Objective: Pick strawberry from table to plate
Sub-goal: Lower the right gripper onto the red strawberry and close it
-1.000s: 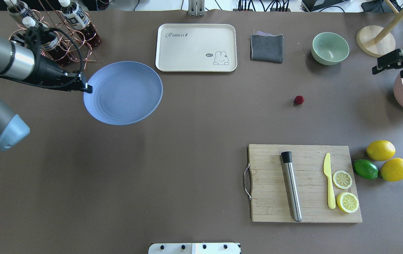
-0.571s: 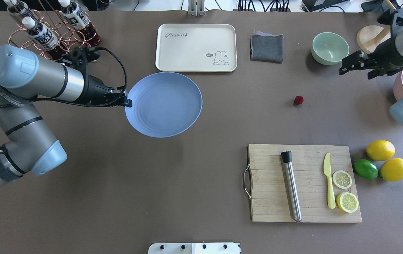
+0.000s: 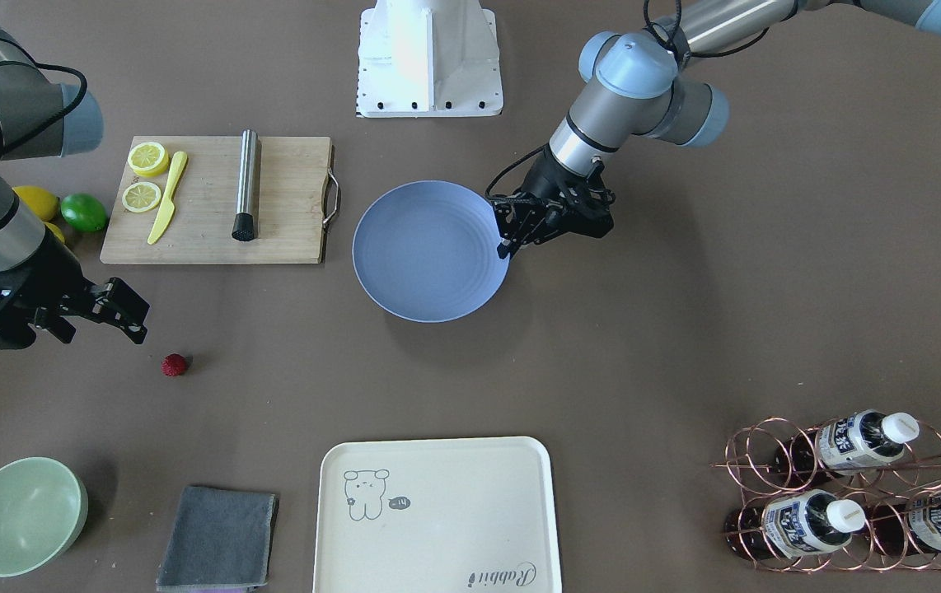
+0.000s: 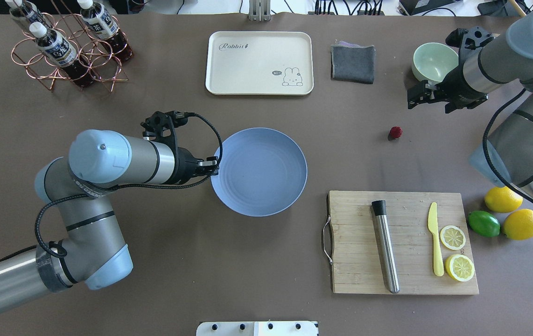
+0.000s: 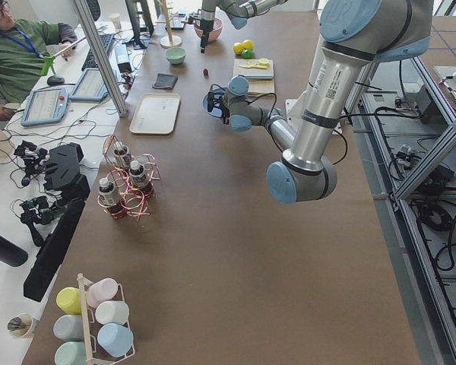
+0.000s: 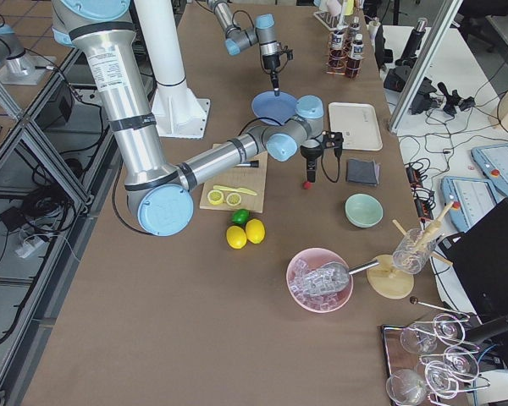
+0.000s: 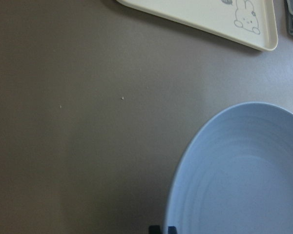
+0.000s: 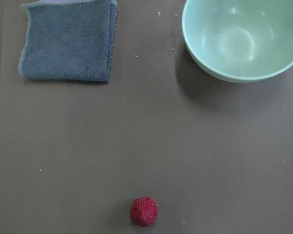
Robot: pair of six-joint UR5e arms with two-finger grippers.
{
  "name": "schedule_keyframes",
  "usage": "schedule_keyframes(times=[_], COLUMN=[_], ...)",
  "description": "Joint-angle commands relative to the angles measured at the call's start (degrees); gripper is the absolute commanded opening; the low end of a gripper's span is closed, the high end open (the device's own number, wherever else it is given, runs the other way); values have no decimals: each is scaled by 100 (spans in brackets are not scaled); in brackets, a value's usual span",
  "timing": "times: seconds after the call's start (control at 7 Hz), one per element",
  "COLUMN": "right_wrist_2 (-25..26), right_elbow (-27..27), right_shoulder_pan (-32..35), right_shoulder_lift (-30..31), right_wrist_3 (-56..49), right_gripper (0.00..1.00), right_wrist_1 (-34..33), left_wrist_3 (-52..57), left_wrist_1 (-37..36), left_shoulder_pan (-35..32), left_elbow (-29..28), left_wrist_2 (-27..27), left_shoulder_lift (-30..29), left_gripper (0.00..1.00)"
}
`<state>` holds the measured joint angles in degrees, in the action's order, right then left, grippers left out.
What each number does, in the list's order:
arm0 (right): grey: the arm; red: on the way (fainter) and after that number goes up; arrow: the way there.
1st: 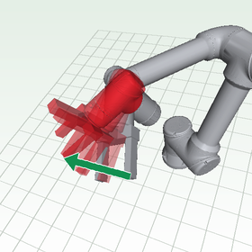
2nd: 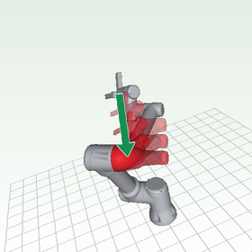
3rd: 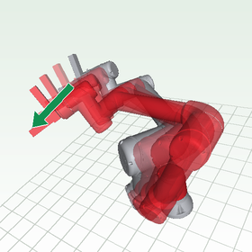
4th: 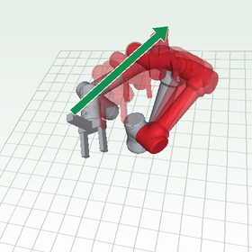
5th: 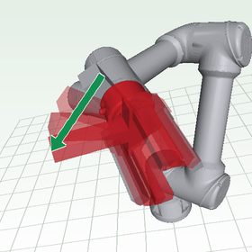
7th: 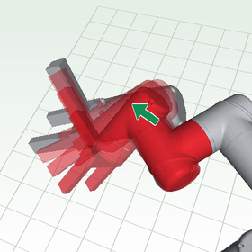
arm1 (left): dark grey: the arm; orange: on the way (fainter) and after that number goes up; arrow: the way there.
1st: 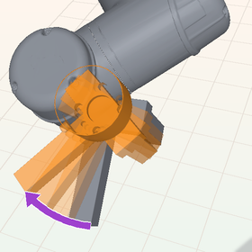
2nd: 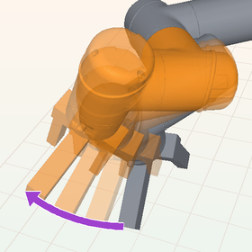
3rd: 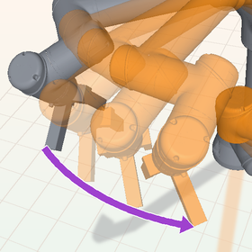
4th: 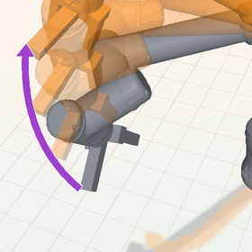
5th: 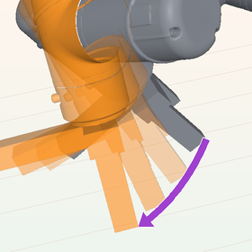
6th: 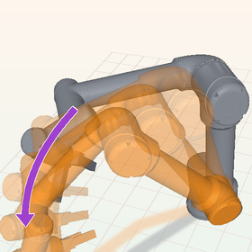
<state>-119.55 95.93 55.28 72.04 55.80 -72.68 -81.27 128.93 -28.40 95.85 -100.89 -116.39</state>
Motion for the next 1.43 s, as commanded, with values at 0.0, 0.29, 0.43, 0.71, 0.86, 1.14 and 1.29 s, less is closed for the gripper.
schedule_keyframes(times=[0.0, 0.29, 0.43, 0.71, 0.86, 1.14, 1.29], right_wrist_2=[46, 46, 116, 256, 275, 275, 275], right_elbow=[-249, -451, -556, -881, -1144, -1225, -1234], right_shoulder_pan=[-157, -245, -324, -395, -430, -456, -483], right_shoulder_lift=[-207, -304, -305, -357, -357, -340, -340], right_wrist_3=[124, 116, 116, 98, 116, 133, 133], right_gripper=[100, 100, 100, 100, 100, 100, 100], right_wrist_1=[0, 17, 26, 52, 488, 668, 668], left_wrist_3=[-91, -91, -91, -91, -91, -56, -38], left_wrist_1=[-8, 1, 1, 9, 10, 18, 27], left_shoulder_pan=[395, 466, 536, 537, 537, 537, 537], left_elbow=[-144, -250, -242, -216, -198, -198, -189], left_wrist_2=[534, 684, 702, 711, 711, 720, 824], left_shoulder_lift=[-111, -103, -103, -60, -33, -15, -7], left_gripper=[0, 0, 0, 0, 0, 92, 98])
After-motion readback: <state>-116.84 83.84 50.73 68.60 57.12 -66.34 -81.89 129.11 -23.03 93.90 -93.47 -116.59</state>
